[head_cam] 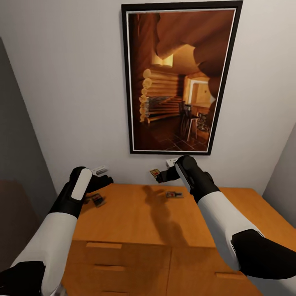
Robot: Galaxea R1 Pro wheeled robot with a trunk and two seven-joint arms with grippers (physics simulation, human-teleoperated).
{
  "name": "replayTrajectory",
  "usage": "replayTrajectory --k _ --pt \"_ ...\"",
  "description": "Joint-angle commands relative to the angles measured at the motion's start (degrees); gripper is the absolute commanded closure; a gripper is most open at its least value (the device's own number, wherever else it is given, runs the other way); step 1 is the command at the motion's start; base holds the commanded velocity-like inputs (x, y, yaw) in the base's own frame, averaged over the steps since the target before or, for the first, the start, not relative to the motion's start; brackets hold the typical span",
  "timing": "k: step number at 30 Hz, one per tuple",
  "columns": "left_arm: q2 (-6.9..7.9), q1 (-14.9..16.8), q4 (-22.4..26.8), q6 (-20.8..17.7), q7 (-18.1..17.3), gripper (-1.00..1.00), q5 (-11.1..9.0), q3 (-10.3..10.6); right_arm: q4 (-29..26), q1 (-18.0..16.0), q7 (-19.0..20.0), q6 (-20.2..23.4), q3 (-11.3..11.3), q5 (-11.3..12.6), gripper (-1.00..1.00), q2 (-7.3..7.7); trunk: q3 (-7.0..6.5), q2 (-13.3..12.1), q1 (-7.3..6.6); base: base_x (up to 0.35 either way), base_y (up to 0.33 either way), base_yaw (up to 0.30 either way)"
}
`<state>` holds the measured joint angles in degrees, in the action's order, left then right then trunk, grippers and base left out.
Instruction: Take the four mousetraps from the cabinet in the bathroom and place them on the bathroom floor. Make sure all four end up on the same floor surface, and ensure that at least two of them are either under or directly next to the same bathroom sink.
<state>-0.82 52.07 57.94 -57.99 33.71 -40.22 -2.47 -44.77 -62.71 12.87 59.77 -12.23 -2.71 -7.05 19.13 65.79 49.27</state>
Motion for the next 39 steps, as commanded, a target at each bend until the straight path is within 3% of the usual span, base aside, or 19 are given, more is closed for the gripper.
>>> replayTrajectory --k 1,39 --pt "-0.06 0.05 0.09 -0.09 0.57 -1.00 -0.56 -0.18 -0.06 -0.04 -0.02 0.23 -0.08 -0.21 1.00 0.02 0.08 0.05 0.01 0.056 -0.062 0.000" --pt "-0.09 0.05 0.25 -0.28 0.49 -1.00 -0.09 -0.08 -0.06 0.65 0.05 0.23 -0.25 0.06 1.00 -0.66 0.08 0.05 0.01 0.004 -0.008 0.000"
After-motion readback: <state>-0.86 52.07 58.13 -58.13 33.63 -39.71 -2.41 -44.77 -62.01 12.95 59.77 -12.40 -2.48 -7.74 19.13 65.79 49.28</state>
